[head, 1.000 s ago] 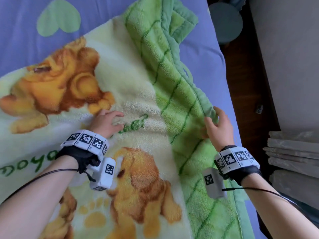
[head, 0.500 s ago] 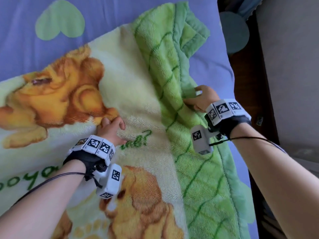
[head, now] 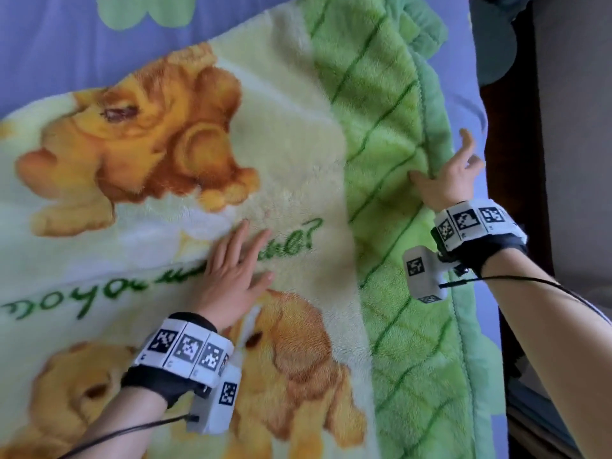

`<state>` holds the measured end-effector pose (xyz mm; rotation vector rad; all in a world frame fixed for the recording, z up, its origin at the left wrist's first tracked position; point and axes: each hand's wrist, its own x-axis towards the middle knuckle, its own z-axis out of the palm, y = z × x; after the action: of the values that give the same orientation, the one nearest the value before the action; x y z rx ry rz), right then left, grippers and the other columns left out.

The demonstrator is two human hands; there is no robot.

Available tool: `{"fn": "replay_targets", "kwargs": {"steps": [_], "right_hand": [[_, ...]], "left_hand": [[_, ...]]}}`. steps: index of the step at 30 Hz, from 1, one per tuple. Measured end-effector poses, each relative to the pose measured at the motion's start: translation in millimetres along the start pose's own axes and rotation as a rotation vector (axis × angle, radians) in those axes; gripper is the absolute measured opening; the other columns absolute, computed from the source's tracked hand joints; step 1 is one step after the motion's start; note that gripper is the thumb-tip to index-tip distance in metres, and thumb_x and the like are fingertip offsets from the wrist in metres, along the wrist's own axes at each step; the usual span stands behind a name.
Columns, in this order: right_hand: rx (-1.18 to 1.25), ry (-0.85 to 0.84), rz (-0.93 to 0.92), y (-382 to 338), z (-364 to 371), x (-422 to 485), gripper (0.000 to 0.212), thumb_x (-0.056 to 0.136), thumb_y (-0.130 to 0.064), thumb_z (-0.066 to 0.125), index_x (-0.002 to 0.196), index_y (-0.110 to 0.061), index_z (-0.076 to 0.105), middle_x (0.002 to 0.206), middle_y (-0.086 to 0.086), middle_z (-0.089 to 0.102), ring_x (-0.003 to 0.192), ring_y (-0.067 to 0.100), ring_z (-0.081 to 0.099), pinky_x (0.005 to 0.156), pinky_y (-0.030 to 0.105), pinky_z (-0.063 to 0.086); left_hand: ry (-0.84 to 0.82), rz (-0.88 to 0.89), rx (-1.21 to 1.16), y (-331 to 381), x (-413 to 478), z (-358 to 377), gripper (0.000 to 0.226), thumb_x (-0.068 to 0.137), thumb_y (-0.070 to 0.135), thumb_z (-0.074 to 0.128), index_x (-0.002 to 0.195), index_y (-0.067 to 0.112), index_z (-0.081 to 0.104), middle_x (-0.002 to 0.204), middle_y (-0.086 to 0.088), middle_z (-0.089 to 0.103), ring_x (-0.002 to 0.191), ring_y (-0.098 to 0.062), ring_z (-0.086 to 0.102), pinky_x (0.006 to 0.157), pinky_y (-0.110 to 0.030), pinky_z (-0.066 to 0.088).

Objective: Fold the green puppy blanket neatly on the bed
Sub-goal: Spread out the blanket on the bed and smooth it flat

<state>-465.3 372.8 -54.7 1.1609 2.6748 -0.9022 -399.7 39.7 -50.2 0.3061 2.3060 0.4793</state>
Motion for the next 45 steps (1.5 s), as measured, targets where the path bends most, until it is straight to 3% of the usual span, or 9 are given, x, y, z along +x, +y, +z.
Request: {"fn": "replay_targets", "kwargs": {"steps": [2, 6, 11, 15, 23, 27, 30, 37, 45], "right_hand": [[-0.019, -0.032, -0.061, 0, -3, -14, 0.092, 0.079, -0.012, 0.072, 0.149, -0.02, 0.013, 0.148, 0.022, 0.014, 0.123, 0.036, 0.045, 0.101, 0.039, 0.039], [-0.161, -0.188, -0.174, 0, 4, -57, 0.089, 0.082, -0.022, 0.068, 0.149, -0.03, 0.011, 0.155, 0.018, 0.004, 0.134, 0.04, 0.036, 0.107, 0.047, 0.035], [-0.275, -0.311, -0.401, 19, 15, -127, 0.064, 0.086, -0.03, 0.065, 0.142, -0.015, 0.038, 0.144, 0.016, 0.035, 0.132, 0.033, 0.036, 0.111, 0.043, 0.03], [-0.277, -0.318, -0.418, 33, 24, -184, 0.056, 0.085, -0.023, 0.067, 0.136, -0.01, 0.047, 0.137, 0.014, 0.045, 0.124, 0.033, 0.042, 0.107, 0.041, 0.033], [-0.265, -0.47, -0.401, 31, 47, -263, 0.027, 0.088, -0.02, 0.062, 0.114, -0.01, 0.059, 0.104, 0.008, 0.058, 0.093, 0.027, 0.056, 0.081, 0.04, 0.048], [-0.253, -0.527, -0.46, 17, 66, -293, 0.022, 0.089, -0.02, 0.061, 0.109, -0.012, 0.062, 0.099, 0.005, 0.06, 0.089, 0.022, 0.056, 0.079, 0.034, 0.049], [-0.233, -0.537, -0.444, -3, 84, -314, 0.022, 0.091, -0.018, 0.06, 0.111, -0.011, 0.063, 0.102, 0.005, 0.062, 0.088, 0.02, 0.06, 0.083, 0.032, 0.052], [-0.253, -0.615, -0.537, -51, 128, -360, 0.027, 0.09, -0.016, 0.061, 0.116, -0.011, 0.06, 0.106, 0.006, 0.062, 0.091, 0.017, 0.058, 0.083, 0.026, 0.048], [-0.283, -0.69, -0.639, -106, 172, -413, 0.028, 0.092, -0.025, 0.058, 0.119, -0.018, 0.057, 0.107, 0.001, 0.065, 0.09, 0.014, 0.061, 0.078, 0.028, 0.051]], "left_hand": [[0.071, 0.057, -0.004, 0, -10, 7, 0.076, 0.096, 0.04, 0.041, 0.141, 0.039, -0.02, 0.154, 0.008, -0.029, 0.143, -0.013, -0.024, 0.115, -0.034, -0.016], [0.144, 0.079, -0.284, -6, -19, 2, 0.063, 0.095, 0.02, 0.048, 0.148, 0.035, 0.016, 0.159, 0.012, -0.002, 0.147, -0.008, -0.005, 0.119, -0.044, 0.018], [0.305, 0.044, -0.47, -21, -43, -4, 0.038, 0.097, 0.011, 0.045, 0.132, 0.023, 0.054, 0.144, 0.012, 0.042, 0.131, 0.002, 0.037, 0.104, -0.004, 0.025], [0.443, -0.063, -0.447, -49, -83, 11, 0.031, 0.095, 0.006, 0.049, 0.119, 0.015, 0.065, 0.12, 0.007, 0.063, 0.105, -0.007, 0.058, 0.087, -0.008, 0.038], [0.577, -0.428, -0.776, -142, -167, 55, 0.024, 0.093, 0.005, 0.051, 0.095, 0.025, 0.064, 0.102, -0.001, 0.068, 0.103, -0.026, 0.063, 0.095, -0.043, 0.048], [0.625, -0.493, -0.749, -181, -201, 61, 0.027, 0.093, 0.001, 0.048, 0.095, 0.023, 0.063, 0.102, 0.002, 0.066, 0.102, -0.024, 0.062, 0.091, -0.036, 0.047], [0.65, -0.522, -0.781, -208, -224, 62, 0.021, 0.094, 0.004, 0.048, 0.098, 0.018, 0.063, 0.102, 0.0, 0.066, 0.101, -0.026, 0.062, 0.094, -0.045, 0.048], [0.803, -0.606, -0.701, -257, -273, 57, 0.024, 0.093, 0.003, 0.047, 0.103, 0.013, 0.067, 0.106, -0.004, 0.07, 0.092, -0.023, 0.063, 0.078, -0.027, 0.043], [0.848, -0.626, -0.735, -308, -309, 44, 0.028, 0.091, 0.003, 0.048, 0.112, 0.012, 0.064, 0.105, -0.013, 0.069, 0.089, -0.034, 0.066, 0.084, -0.05, 0.051]]}}
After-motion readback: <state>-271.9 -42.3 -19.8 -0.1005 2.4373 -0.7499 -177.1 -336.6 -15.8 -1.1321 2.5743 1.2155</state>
